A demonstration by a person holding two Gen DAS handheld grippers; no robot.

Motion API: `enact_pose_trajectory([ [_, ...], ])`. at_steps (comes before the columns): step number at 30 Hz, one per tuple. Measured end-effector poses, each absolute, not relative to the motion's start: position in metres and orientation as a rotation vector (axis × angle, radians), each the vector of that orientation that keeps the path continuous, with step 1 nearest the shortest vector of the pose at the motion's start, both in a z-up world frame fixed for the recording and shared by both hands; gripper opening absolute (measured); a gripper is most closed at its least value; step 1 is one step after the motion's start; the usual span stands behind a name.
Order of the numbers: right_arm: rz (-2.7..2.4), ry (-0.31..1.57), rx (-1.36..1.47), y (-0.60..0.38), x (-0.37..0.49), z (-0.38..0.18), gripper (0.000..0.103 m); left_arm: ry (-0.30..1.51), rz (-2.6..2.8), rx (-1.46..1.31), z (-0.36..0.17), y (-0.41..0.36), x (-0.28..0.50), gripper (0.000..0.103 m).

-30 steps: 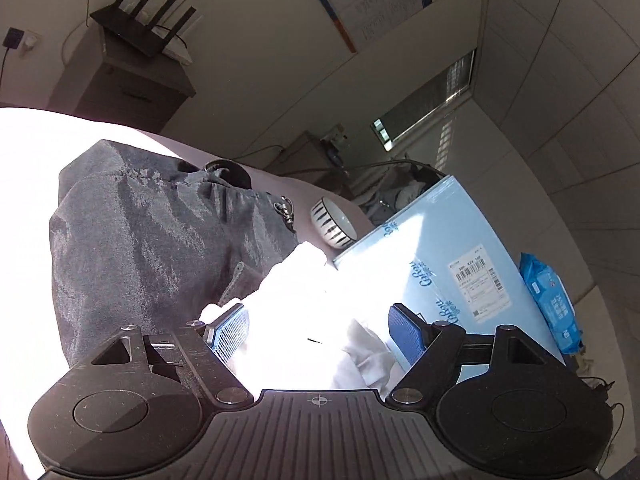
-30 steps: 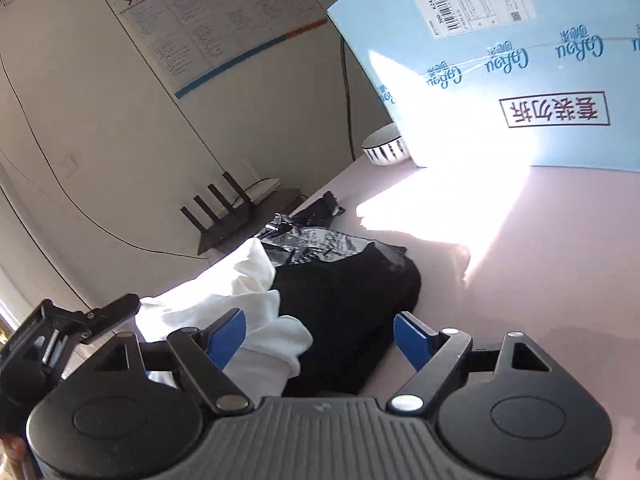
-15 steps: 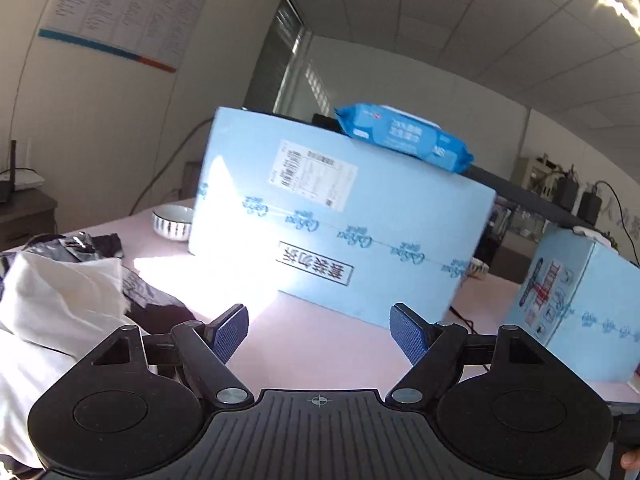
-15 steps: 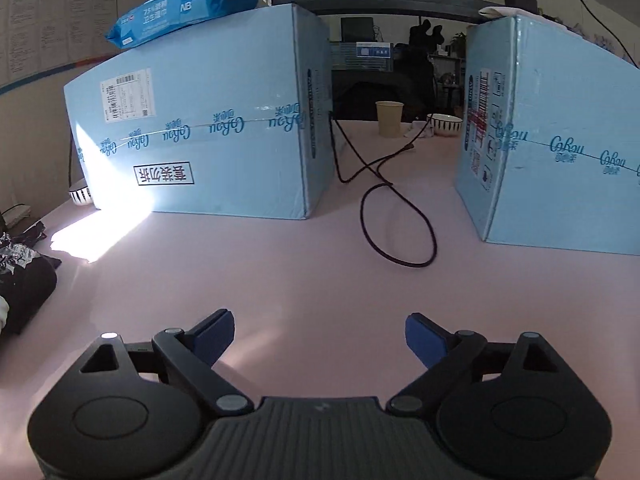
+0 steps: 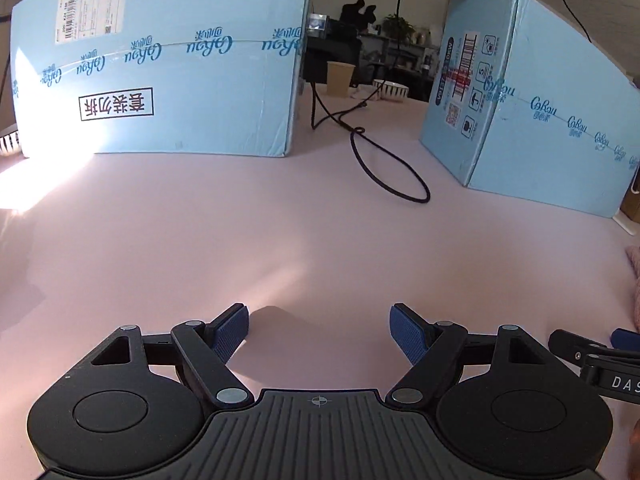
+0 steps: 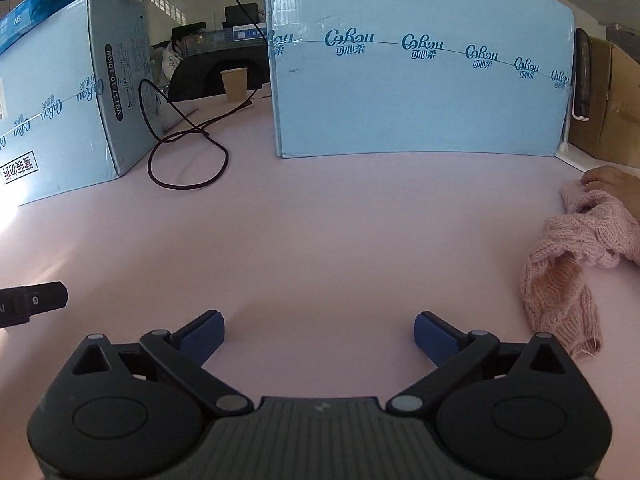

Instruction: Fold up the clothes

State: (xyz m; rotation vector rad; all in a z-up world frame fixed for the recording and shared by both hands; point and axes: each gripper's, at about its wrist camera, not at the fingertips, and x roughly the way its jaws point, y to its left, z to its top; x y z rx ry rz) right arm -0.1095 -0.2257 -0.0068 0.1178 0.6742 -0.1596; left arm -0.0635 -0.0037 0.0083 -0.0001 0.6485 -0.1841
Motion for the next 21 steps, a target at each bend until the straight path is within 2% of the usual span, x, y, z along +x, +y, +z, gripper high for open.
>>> enact_pose_trajectory([
  [3, -0.164, 0.684, 0.096, -0.219, -0.105, -0.008, 0.103, 0.656, -0.178, 0.031, 0.006, -0.008, -0.06, 0.092],
  [8, -0.193, 0.686, 0.09, -0.216, -0.095, -0.009, 0.103, 0.678, -0.171, 0.034, 0.002, -0.008, -0.052, 0.103],
  [17, -0.191, 0.686, 0.091, -0.216, -0.091, -0.008, 0.103, 0.669, -0.193, -0.004, 0.001, 0.0, -0.053, 0.103],
  [21, -0.189, 0.686, 0.089, -0.217, -0.087, -0.008, 0.103, 0.677, -0.172, 0.062, 0.0, -0.01, -0.053, 0.103],
])
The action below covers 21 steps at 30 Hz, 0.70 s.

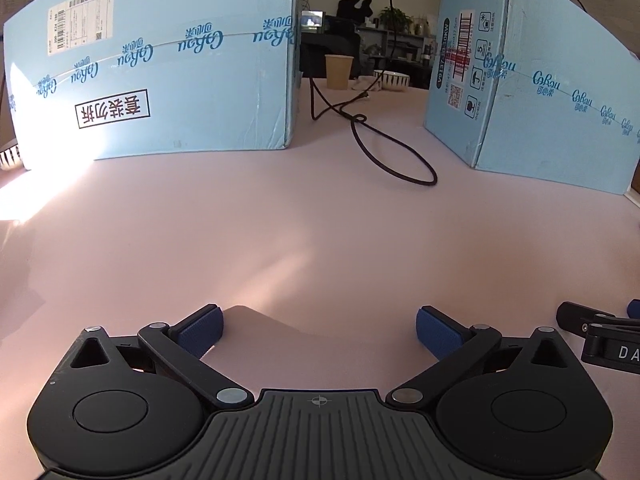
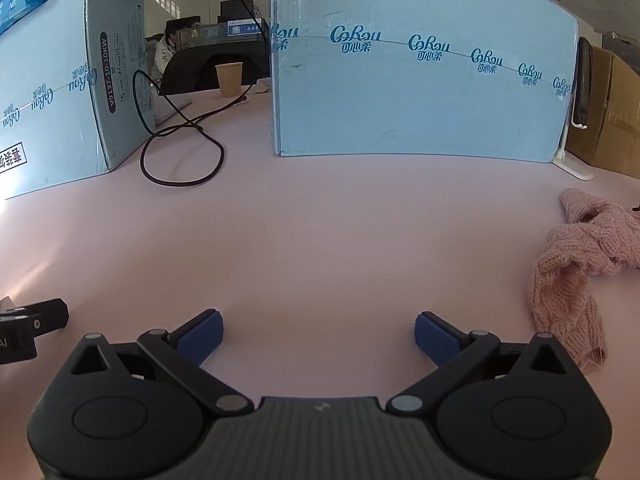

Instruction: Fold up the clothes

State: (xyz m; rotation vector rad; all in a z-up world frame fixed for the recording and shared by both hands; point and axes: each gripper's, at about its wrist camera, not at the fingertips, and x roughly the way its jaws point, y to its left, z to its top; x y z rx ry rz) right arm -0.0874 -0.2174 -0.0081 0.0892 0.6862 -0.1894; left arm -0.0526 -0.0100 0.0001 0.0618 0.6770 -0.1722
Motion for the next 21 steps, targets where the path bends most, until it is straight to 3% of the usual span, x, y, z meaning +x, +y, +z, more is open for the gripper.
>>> enact_pose_trajectory([
  [21, -0.186, 0.686, 0.088, -0.217, -0.086, -0.007, 0.103, 0.674, -0.152, 0.046, 0.0, -0.011, -0.055, 0.103],
])
